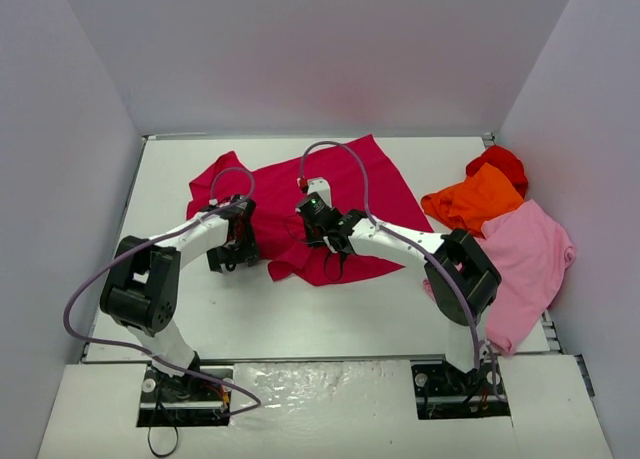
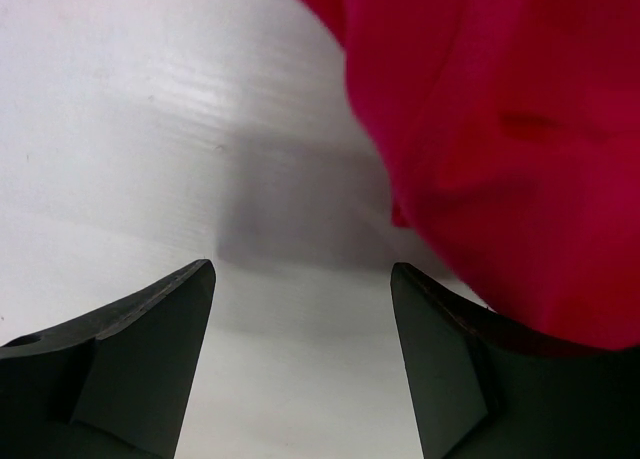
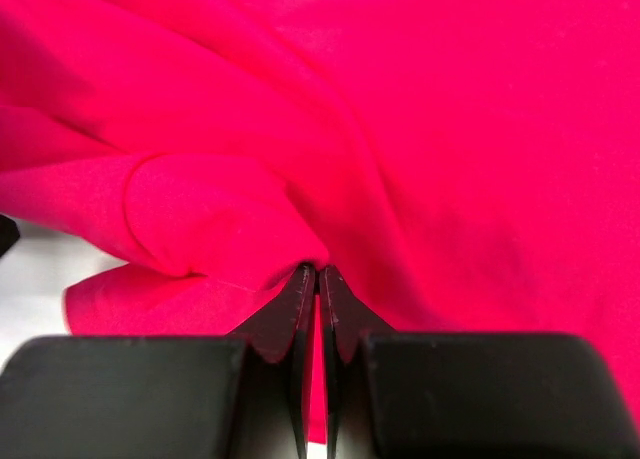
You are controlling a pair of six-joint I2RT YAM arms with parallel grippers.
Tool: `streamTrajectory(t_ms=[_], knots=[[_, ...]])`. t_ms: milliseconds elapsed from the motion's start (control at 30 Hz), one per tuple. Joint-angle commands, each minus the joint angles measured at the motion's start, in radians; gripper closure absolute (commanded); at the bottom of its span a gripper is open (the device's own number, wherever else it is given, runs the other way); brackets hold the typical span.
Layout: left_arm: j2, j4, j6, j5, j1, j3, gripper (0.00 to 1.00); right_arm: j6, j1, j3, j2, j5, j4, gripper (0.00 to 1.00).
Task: Fold and stack the t-shirts
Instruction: Flatten out the tshirt
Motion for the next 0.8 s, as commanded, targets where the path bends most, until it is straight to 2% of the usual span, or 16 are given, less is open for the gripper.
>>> streamTrajectory(t_ms=[0, 267, 633, 767], knots=[[-0.008, 0.033, -0.026, -0.075, -0.025, 0.087, 0.32, 0.023, -0.017, -0.017, -0.001, 0.031, 0.040, 1.00], [-0.001, 0.035, -0.018, -0.120, -0.048, 0.157, 0.32, 0.031, -0.029, -0.046, 0.019, 0.021, 0.043, 1.00], [0.073, 0.075, -0.017, -0.095, -0.048, 0.158, 0.32, 0.030, -0.034, -0.055, 0.001, 0.011, 0.042, 1.00], [0.093, 0.082, -0.018, -0.080, -0.051, 0.160, 0.40, 0.034, -0.035, -0.061, -0.005, 0.010, 0.041, 1.00]])
